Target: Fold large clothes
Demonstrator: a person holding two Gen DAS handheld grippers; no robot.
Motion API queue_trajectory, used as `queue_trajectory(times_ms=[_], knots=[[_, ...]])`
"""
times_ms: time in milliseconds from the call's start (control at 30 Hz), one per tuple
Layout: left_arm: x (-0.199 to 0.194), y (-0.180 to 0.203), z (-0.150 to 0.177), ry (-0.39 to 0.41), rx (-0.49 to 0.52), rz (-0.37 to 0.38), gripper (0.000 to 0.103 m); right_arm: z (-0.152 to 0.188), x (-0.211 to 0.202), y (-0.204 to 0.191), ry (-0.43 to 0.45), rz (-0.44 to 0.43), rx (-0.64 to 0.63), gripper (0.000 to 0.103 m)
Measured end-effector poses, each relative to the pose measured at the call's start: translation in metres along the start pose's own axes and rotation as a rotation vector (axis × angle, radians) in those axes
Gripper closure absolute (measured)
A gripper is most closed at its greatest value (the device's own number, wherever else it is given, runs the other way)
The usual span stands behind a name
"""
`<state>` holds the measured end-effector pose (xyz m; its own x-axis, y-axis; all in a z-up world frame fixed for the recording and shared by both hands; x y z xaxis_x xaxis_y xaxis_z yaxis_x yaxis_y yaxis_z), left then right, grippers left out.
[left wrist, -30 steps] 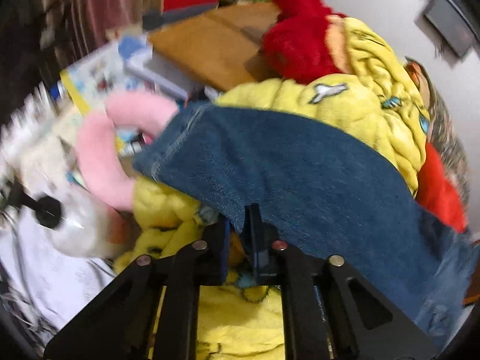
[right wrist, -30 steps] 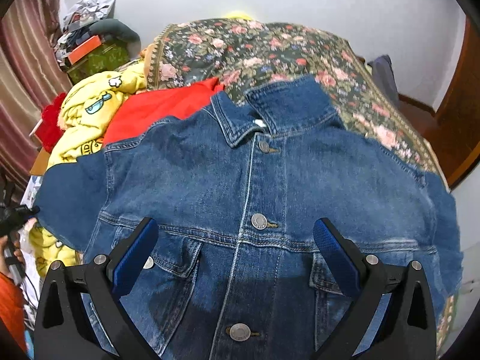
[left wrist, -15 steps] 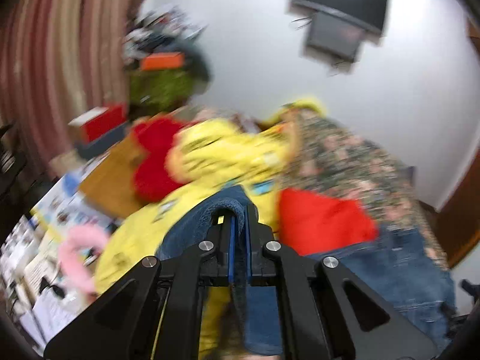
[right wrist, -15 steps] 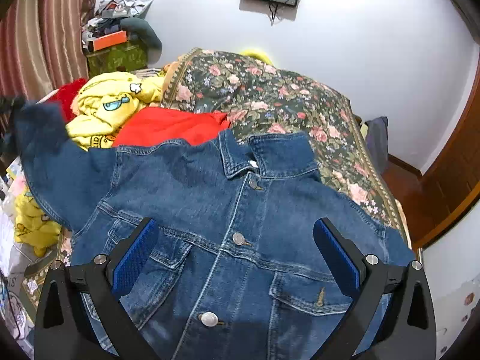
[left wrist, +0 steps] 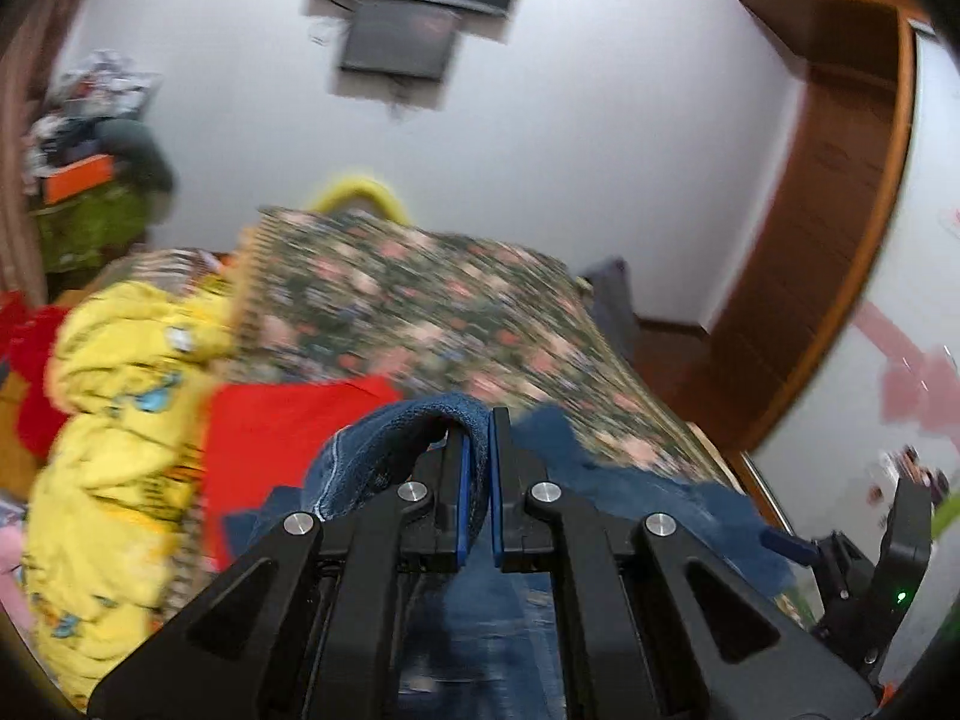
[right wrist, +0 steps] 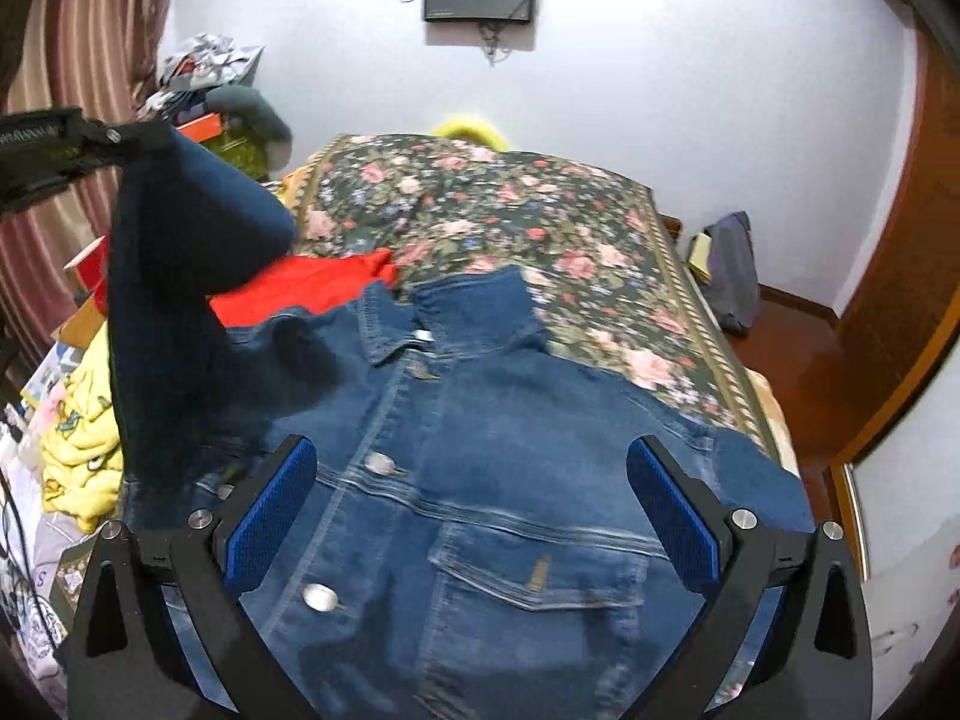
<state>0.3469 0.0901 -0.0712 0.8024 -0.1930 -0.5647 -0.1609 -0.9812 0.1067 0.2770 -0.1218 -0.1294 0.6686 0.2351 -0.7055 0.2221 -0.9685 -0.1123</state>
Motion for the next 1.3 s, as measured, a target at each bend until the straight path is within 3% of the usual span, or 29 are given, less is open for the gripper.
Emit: queue_trajectory(times_ms=[133,300,500,600,767,867,1100,1300], knots=[[0.043,0.056,0.019,-0.101,0.074,0.055,0.099,0.007,-0.005,0.030,-0.014,0.030,0.038,0.000],[0.101,0.103,0.070,-0.309,0.135,0.145,0.099,0.019,-0.007,0.066,-0.051,0.078,0.087,0.000],[0.125,0.137,0.124,-0.462,0.225,0.172,0.097,0.031,-0.008,0.089,-0.087,0.107,0.115,0.000],[0.128,0.137,0.137,-0.515,0.205,0.211,0.086,0.032,-0.011,0.089,-0.092,0.101,0.112,0.000],[0.110,0.133,0.140,-0.507,0.216,0.245,0.052,0.027,-0.012,0.079,-0.089,0.071,0.069,0.000],[0.087,0.118,0.133,-0.459,0.224,0.212,0.042,0.021,-0.012,0.063,-0.077,0.042,0.024,0.000],[0.044,0.036,0.126,-0.361,0.147,0.066,0.037,0.010,0.000,0.010,-0.080,-0.053,-0.092,0.000],[0.035,-0.040,0.150,-0.400,0.067,-0.104,0.037,0.014,0.034,-0.040,-0.143,-0.120,-0.200,0.001]])
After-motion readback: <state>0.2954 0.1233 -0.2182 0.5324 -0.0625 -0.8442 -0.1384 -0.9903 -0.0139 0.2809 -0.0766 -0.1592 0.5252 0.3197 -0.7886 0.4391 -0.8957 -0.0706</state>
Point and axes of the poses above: each gripper's, at about its wrist camera, not at the fingertips, and x roughly the way its jaws point, y to its right, z to its underside, the point moved 2 cm from there along x, roughly the way its jaws point, and after that the axes turned 10 degrees about x, right-handed, at the moved point
